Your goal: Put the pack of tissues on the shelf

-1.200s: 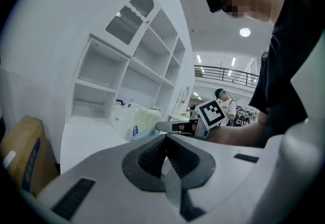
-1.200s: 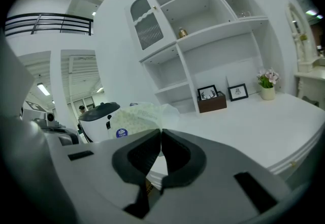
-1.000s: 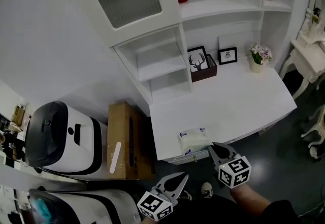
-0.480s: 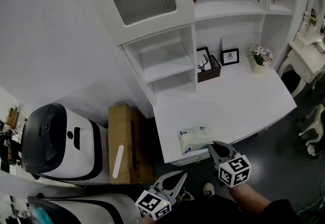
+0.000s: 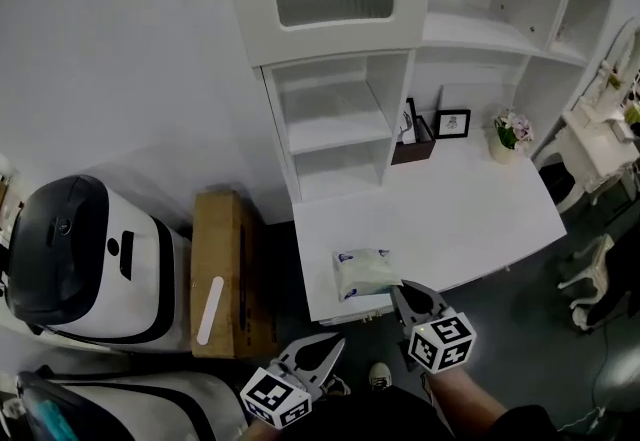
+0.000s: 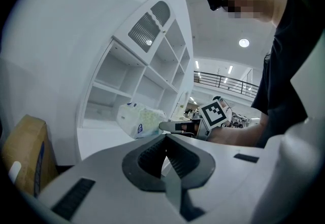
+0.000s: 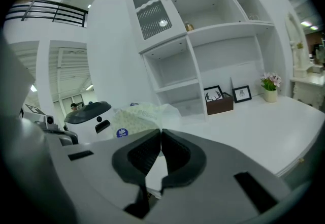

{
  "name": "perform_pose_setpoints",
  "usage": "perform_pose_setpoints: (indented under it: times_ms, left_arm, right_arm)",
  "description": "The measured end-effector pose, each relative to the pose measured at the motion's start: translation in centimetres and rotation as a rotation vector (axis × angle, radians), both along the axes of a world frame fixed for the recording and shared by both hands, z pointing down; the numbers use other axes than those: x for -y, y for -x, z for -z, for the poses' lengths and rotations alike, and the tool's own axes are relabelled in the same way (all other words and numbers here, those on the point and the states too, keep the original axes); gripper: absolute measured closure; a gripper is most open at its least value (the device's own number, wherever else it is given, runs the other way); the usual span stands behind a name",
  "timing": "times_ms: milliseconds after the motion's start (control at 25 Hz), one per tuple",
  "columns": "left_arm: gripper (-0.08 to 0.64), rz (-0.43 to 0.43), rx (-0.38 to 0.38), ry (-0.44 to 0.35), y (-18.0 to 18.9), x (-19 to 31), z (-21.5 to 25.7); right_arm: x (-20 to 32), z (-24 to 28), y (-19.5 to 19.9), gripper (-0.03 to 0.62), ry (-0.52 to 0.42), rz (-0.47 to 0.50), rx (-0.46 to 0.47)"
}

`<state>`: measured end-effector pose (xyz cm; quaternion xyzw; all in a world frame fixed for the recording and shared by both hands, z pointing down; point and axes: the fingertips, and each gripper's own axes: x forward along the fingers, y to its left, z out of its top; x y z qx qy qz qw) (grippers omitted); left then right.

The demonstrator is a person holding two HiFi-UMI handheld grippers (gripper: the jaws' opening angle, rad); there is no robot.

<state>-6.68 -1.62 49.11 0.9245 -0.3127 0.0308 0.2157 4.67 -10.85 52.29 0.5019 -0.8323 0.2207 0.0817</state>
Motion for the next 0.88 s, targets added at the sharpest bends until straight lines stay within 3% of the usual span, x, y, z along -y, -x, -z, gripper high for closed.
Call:
perform_pose_setpoints:
  times_ms: [440,880]
  left_arm:
    - [0.555,-0.028,-0.043,-0.013,4.2,1.9,0.4]
    - [0.555,-0.042,-0.058,-0.039,6.0,2.6,1.3]
  right_arm:
    - [1.9,1.2,3.2,0.584,-0.026,-0.051,-0.033]
    - [2.9,2.8,3.4,0.584,-0.062,-0.105,-0.039]
